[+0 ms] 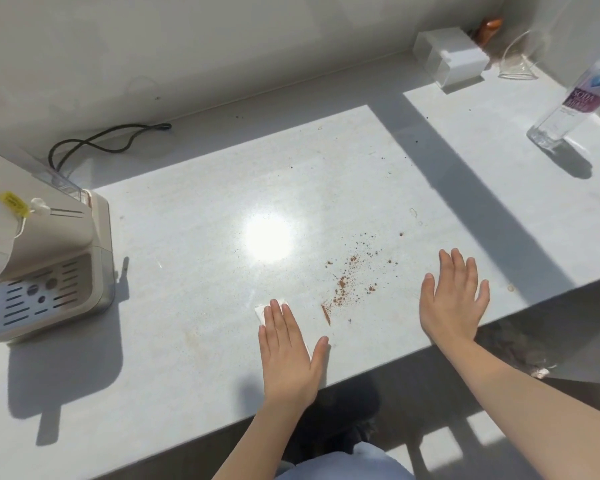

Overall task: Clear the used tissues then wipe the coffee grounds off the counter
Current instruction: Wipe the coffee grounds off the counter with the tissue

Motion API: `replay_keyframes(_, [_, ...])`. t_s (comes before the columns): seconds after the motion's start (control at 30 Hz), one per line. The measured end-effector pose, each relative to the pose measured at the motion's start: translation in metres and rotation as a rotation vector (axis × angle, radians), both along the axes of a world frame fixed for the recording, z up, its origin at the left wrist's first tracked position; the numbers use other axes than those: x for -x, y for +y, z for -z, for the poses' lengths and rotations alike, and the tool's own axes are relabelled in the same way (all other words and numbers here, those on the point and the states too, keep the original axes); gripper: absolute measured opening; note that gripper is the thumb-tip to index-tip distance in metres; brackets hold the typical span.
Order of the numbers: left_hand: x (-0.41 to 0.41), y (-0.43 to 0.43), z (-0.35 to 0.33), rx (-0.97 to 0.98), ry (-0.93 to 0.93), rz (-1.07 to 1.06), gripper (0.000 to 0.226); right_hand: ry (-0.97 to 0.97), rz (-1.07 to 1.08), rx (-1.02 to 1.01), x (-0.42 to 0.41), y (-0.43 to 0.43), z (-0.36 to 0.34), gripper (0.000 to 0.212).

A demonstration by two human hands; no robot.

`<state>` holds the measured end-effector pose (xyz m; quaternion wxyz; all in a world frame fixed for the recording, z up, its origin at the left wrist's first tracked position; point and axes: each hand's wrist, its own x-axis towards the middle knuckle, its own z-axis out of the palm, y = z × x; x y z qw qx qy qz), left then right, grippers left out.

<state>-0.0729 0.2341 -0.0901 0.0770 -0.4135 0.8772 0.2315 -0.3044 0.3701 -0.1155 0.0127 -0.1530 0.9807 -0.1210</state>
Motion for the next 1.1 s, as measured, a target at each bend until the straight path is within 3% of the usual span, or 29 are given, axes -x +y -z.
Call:
replay_keyframes(0.2, [-0.044, -0.026, -0.003, 0.019, 0.054, -0.182, 0.089, 0.006, -0.003, 0.015, -0.001, 0.000, -0.001, 0.055])
replay_keyframes(0.33, [-0.078, -0.059, 0.000, 0.039, -0.025, -0.295, 0.075, 0.006, 0.001, 0.018, -0.001, 0.000, -0.002, 0.056])
replay_keyframes(0.63, [-0.089, -0.132, 0.000, 0.018, -0.054, -0.259, 0.068, -0.001, -0.002, 0.013, -0.002, -0.001, -0.003, 0.056])
replay_keyframes(0.9, [-0.021, -0.222, -0.002, 0.025, -0.128, 0.070, 0.061, -0.005, 0.001, -0.014, -0.001, -0.002, -0.004, 0.056])
replay_keyframes(1.1, [0.036, -0.195, -0.005, 0.093, -0.132, 0.639, 0.070, 0.010, 0.002, -0.035, 0.000, -0.001, -0.001, 0.056])
